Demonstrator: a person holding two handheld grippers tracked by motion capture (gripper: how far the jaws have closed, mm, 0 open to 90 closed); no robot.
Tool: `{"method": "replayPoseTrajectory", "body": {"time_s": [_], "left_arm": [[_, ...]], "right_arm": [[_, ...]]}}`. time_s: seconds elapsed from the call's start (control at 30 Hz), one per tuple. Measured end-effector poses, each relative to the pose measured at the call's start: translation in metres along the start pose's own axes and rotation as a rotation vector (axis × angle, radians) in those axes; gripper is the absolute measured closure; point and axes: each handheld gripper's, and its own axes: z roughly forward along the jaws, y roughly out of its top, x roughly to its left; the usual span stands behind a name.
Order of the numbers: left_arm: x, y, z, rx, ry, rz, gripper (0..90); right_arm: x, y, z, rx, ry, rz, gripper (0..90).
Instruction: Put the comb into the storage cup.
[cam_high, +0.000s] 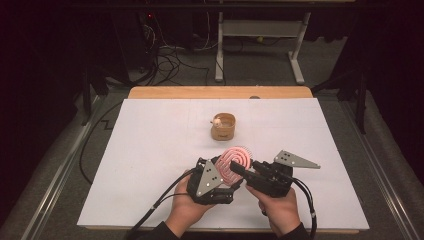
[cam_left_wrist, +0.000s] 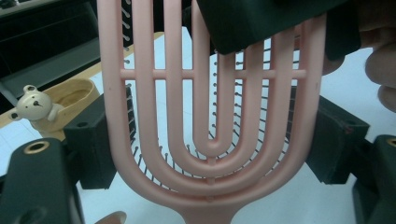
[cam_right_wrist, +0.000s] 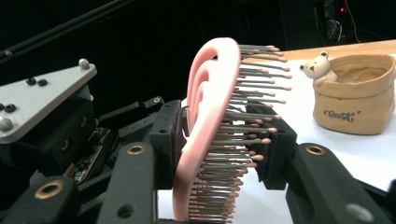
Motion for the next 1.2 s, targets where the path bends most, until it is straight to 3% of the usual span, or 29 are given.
{"method": "replayPoseTrajectory", "body": {"time_s": [0.1, 0.8, 1.2], "left_arm": [[-0.003, 0.002, -0.001, -0.01, -0.01, 0.018, 18.6], [-0.004, 0.004, -0.003, -0.043, -0.035, 0.007, 19.0], [-0.002, 0.002, -0.003, -0.062, -0.048, -0.006, 18.3]], "right_arm": [[0.003, 0.003, -0.003, -0.024, 0.0, -0.008, 65.4], [0.016, 0.007, -0.007, -0.059, -0.007, -0.115, 66.8], [0.02, 0.009, -0.007, -0.068, -0.014, -0.149, 67.3]]}}
